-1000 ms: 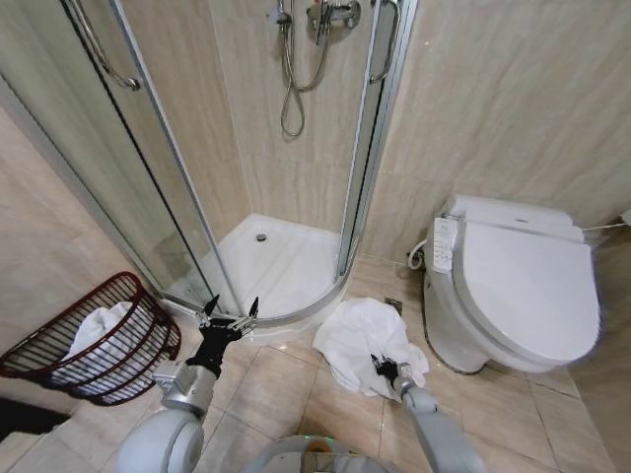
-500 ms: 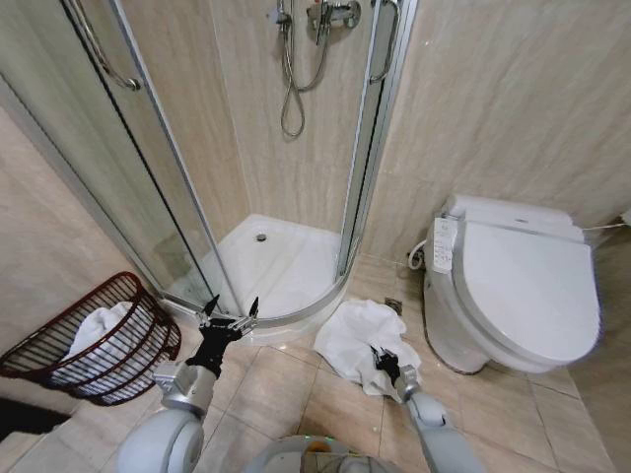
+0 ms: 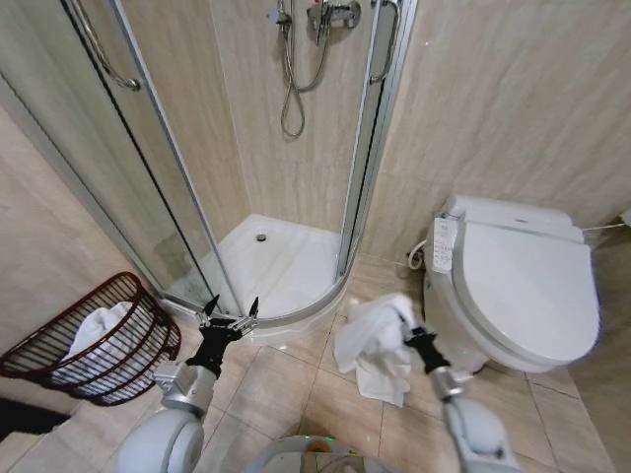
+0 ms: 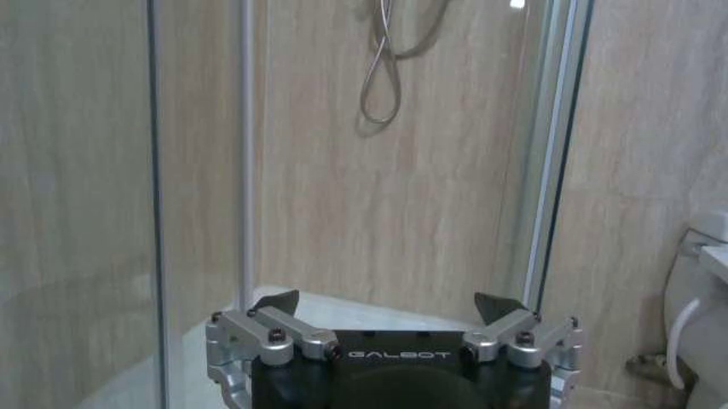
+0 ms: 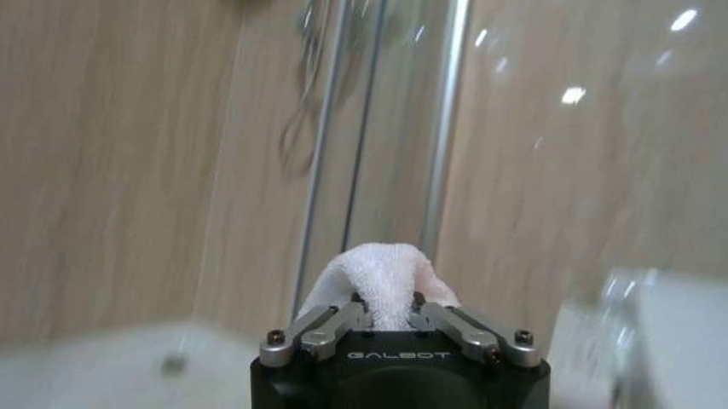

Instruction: Discard the used towel into the hamper.

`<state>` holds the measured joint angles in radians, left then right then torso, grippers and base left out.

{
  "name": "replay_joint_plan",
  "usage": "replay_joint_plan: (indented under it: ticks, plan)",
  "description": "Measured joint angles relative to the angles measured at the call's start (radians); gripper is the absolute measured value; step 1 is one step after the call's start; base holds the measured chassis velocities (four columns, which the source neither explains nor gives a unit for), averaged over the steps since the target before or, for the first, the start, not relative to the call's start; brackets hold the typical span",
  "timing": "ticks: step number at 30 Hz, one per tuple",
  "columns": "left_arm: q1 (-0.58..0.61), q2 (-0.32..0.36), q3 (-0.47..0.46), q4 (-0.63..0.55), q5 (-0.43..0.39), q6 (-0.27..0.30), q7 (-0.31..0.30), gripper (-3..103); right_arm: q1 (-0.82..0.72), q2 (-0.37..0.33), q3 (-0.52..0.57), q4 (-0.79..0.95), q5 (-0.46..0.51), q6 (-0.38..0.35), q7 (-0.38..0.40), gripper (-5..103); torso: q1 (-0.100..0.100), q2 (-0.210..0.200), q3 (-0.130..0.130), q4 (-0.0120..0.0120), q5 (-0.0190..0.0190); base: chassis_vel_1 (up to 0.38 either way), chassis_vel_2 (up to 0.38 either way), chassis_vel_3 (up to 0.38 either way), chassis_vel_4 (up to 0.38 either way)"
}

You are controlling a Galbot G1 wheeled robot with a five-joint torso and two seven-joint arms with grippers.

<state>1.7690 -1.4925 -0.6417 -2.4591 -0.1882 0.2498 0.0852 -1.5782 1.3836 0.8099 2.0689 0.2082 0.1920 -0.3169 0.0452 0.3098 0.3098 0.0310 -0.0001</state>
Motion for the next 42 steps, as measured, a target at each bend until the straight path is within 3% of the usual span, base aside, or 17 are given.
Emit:
replay_joint_plan:
  ticks: [2, 5, 9, 16, 25, 42]
  plan:
    - [0.0, 0.0, 0.0, 0.0, 0.0, 0.0, 0.0, 100, -0.014, -0.004, 0.022, 0.037, 0.033, -0.003, -0.001, 10, 0.0, 0.0, 0.0, 0.0001, 0.0002, 0.0, 0.0, 0.0, 0.0]
    - [0.0, 0.0, 0.0, 0.0, 0.0, 0.0, 0.0, 100, -0.051, -0.016, 0.123, 0.182, 0.169, -0.015, 0.002, 10, 0.0, 0.0, 0.0, -0.0001, 0.0001, 0.0, 0.0, 0.0, 0.0]
    - [0.0, 0.0, 0.0, 0.0, 0.0, 0.0, 0.0, 100, -0.038, -0.019, 0.196, 0.295, 0.231, -0.033, 0.042, 10, 0.0, 0.0, 0.0, 0.0001, 0.0001, 0.0, 0.0, 0.0, 0.0]
    - [0.0, 0.0, 0.0, 0.0, 0.0, 0.0, 0.0, 100, -0.028, -0.043, 0.255, 0.368, 0.273, -0.016, 0.146, 10, 0.0, 0.0, 0.0, 0.0001, 0.0004, 0.0, 0.0, 0.0, 0.0]
    - [0.0, 0.0, 0.0, 0.0, 0.0, 0.0, 0.0, 100, -0.058, -0.003, 0.261, 0.434, 0.297, 0.035, 0.237, 10, 0.0, 0.0, 0.0, 0.0, -0.0002, 0.0, 0.0, 0.0, 0.0]
    - [0.0, 0.0, 0.0, 0.0, 0.0, 0.0, 0.0, 100, -0.069, -0.002, 0.293, 0.436, 0.313, -0.006, 0.279, 10, 0.0, 0.0, 0.0, 0.0001, 0.0001, 0.0, 0.0, 0.0, 0.0]
